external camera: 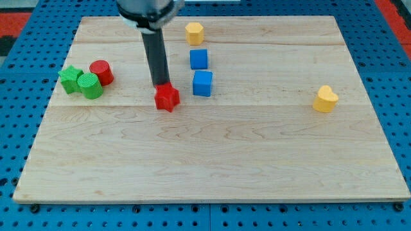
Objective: Place the red star below to the blue cube
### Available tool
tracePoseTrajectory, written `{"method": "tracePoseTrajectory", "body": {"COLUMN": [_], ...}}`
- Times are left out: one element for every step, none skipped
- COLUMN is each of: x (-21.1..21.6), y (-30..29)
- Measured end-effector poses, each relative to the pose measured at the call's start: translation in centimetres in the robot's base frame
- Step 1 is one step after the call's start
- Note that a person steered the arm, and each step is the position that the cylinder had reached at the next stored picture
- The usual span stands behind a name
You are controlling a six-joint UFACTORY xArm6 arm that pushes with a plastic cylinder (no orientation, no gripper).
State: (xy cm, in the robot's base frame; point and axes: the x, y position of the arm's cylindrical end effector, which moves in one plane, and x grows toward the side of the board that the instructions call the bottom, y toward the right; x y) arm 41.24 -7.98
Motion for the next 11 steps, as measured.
{"method": "tracePoseTrajectory", "body": {"x": [1.8,2.7,5.3,5.6,6.5,12.6,11.1,4.5,-0.4,-1.9,-1.2], "y": [3.1,-1.7,-0.2,2.2,2.4,2.6,11.9,14.9,13.8,11.1,9.6]}}
